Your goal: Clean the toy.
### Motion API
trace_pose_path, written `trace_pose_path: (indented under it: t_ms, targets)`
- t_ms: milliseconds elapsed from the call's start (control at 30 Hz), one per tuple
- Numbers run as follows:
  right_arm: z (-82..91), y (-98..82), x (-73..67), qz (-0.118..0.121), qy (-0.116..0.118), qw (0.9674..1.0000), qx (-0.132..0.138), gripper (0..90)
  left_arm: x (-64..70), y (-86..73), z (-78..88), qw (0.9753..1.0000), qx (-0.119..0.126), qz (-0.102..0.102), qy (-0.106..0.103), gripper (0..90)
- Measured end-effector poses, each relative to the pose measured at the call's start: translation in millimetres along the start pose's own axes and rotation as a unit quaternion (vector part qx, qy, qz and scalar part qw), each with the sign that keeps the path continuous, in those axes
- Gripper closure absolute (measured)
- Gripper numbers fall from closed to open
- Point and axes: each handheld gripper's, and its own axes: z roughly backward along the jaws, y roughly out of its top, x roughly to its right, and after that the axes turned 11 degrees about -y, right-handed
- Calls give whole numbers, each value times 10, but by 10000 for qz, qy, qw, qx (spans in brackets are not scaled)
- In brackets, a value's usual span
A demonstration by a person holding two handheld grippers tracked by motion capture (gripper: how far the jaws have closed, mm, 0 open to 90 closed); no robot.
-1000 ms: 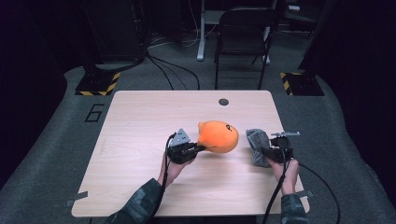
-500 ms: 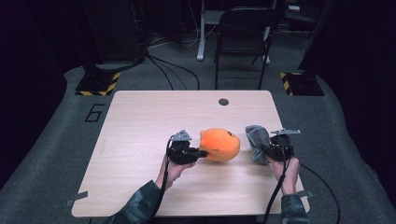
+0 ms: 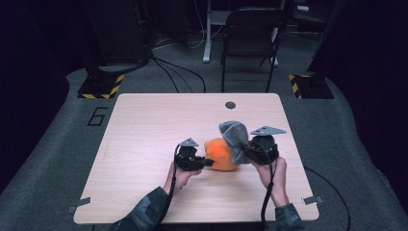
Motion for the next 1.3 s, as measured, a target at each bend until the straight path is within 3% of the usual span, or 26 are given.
trace_pose_path:
  t_ms: [200, 300, 400, 633, 767, 833, 1300]
  targets:
    - [-216, -11, -415, 335, 151, 9993, -122, 773, 41, -18, -38, 9999, -16, -71, -78, 804]
    - [-286, -45, -456, 471, -21, 9987, -171, 774, 23, -30, -44, 9999, -19, -67, -87, 803]
    - [-286, -49, -418, 487, -104, 9986, -168, 773, 28, -24, -47, 9998, -45, -195, -65, 801]
    - [-295, -92, -284, 476, -368, 9979, -257, 771, 28, -43, -46, 9999, -3, -123, -62, 796]
    - [-317, -124, -159, 402, -453, 9976, -341, 771, 16, -43, -43, 9997, -36, -207, -76, 793]
    - [-338, -147, -96, 311, -533, 9974, -381, 771, 20, -45, -44, 9999, -15, -140, -82, 793]
    - [-561, -350, 281, -133, -750, 9938, -805, 769, 13, -57, -54, 9998, -2, -188, -95, 788]
